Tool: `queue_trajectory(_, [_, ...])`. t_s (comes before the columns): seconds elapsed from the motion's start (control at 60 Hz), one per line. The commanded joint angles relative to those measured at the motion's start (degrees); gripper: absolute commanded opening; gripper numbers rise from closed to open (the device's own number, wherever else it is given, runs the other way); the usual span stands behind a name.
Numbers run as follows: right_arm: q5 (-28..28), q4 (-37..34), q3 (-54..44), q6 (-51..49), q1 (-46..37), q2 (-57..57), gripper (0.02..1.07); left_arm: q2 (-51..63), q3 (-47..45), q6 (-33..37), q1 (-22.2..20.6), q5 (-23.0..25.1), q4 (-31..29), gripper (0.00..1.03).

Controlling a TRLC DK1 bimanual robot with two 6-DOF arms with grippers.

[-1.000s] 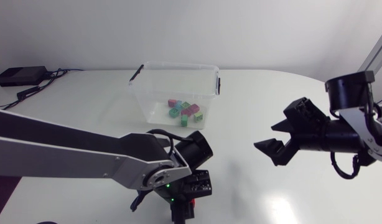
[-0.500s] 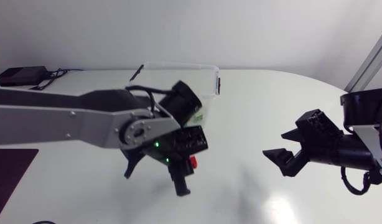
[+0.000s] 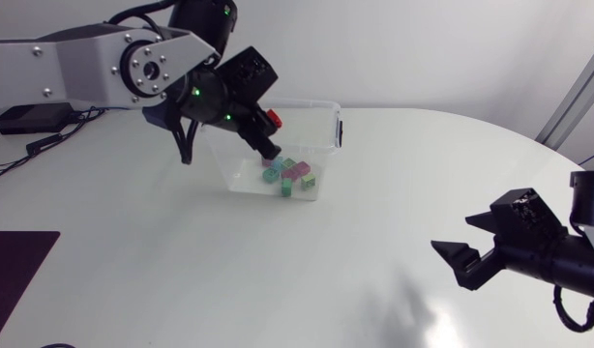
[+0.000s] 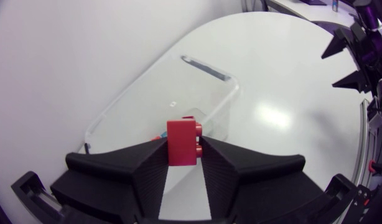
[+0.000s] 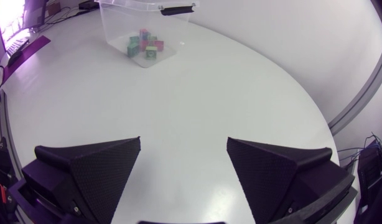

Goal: Place the duplo bricks in the container

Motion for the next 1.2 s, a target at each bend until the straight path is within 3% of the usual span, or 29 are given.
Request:
queue_trajectory(0.0, [0.27, -0.88, -1.09, 0.48, -0.64, -1.33, 1.02, 2.48, 2.61, -1.58, 1.92, -1.02, 2.29, 0.34])
queue_trajectory(0.2, [1.41, -2.19, -0.66, 0.04, -0.46, -2.83, 1.02, 8.99, 8.05, -2.46, 5.78, -3.04, 6.86, 0.38])
queue_trajectory(0.25, [1.85, -2.46, -0.66, 0.04, -0.11, -3.35, 1.02, 10.57, 8.76, -2.72, 6.31, -3.92, 8.27, 0.44])
queue_trajectory(0.3, [2.56, -2.63, -0.74, 0.13, 0.15, -4.23, 1.02, 12.59, 9.55, -3.08, 7.01, -4.71, 9.76, 0.58])
queue_trajectory(0.383, [3.44, -2.81, -0.74, 0.22, 0.33, -5.55, 1.02, 15.67, 11.31, -4.13, 8.24, -5.95, 10.02, 0.99])
queue_trajectory(0.4, [3.61, -2.99, -0.74, 0.31, 0.41, -5.73, 1.02, 15.93, 11.39, -4.22, 8.42, -6.03, 10.29, 1.00])
queue_trajectory(0.533, [5.28, -2.81, -1.01, 1.19, 0.77, -8.72, 1.02, 15.40, 10.16, -5.36, 9.39, -8.32, 11.52, 0.99])
queue_trajectory(0.833, [9.24, -0.96, -2.06, 3.21, 1.38, -13.64, 1.02, 0.99, -1.00, -6.15, 10.35, -12.19, 14.24, 0.99])
queue_trajectory(1.183, [10.38, -2.46, -2.50, 5.32, 0.77, -16.71, 1.02, -18.17, -17.35, -6.77, 12.20, -12.62, 15.91, 0.99])
